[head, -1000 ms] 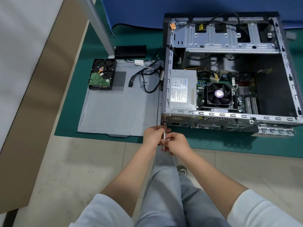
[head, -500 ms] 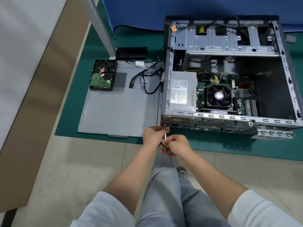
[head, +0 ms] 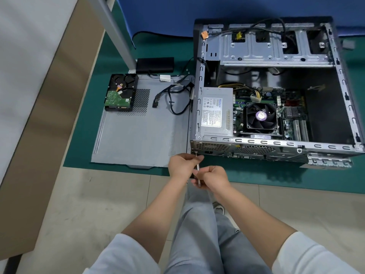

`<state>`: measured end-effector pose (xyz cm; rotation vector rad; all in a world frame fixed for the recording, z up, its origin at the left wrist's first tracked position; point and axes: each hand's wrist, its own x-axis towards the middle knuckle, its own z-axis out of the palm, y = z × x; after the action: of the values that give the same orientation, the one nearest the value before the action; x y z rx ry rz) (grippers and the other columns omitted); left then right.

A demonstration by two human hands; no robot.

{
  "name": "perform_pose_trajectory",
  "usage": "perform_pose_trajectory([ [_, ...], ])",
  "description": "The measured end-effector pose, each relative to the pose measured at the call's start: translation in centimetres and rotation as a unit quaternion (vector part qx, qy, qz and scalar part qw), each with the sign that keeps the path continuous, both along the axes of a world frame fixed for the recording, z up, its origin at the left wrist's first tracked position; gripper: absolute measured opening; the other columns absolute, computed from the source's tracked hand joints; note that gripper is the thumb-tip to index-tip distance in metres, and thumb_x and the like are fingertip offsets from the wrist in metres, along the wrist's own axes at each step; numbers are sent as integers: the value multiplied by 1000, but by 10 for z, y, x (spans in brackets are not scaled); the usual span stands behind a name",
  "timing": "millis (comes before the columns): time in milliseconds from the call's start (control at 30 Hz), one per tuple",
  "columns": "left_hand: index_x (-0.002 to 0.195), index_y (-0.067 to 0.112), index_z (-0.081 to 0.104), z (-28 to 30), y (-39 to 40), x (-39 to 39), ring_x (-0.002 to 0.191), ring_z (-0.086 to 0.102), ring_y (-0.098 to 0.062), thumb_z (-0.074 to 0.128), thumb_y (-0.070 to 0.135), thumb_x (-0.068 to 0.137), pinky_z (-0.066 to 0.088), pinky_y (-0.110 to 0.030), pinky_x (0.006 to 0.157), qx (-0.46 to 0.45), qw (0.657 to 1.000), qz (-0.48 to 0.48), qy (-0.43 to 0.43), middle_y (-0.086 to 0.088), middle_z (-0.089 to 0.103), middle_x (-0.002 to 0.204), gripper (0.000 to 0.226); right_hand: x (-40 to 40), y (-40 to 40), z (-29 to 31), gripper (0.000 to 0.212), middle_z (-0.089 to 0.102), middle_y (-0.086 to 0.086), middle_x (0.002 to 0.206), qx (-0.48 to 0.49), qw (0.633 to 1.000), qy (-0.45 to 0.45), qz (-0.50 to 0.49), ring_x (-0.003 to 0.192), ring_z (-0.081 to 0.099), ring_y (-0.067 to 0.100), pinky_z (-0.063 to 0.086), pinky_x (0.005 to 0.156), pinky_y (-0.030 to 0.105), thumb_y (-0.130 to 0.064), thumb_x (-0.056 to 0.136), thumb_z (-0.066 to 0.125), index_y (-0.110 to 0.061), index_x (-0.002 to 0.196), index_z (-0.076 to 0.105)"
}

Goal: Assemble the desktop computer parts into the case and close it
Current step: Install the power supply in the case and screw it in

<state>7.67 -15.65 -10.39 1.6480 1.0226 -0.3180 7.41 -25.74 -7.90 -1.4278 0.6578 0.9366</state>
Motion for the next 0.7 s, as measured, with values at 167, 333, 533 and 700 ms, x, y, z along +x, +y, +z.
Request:
perform_pose_trajectory([
  [167,85,11,70,4,5,2,68,67,-14,69,20,86,55,-27,74,-110,994,1,16,-6,74,90,9,0,8,2,27,52,8,63,26,999,28,-5,49,55,18,51,50,25,0,99,43,-4,74,52],
  [333,79,11,71,4,7,0,73,69,-15,75,10,79,55,-24,66,-127,991,39,19,-3,75,81,4,-1,7,3,24,56,11,67,52,997,43,-25,54,58,19,52,51,24,0,99,44,-2,78,57],
  [533,80,15,77,1,4,2,81,70,-13,82,18,69,56,-26,77,-47,999,19,18,-2,75,81,12,-5,6,0,5,61,14,70,4,999,-6,-36,49,57,15,54,52,24,2,87,65,7,87,62],
  [700,82,16,73,6,2,0,37,54,-7,83,26,72,39,-15,38,-24,999,7,34,3,66,57,17,-4,15,3,26,58,8,55,16,999,7,-34,38,56,11,51,48,22,4,96,44,-3,74,55],
])
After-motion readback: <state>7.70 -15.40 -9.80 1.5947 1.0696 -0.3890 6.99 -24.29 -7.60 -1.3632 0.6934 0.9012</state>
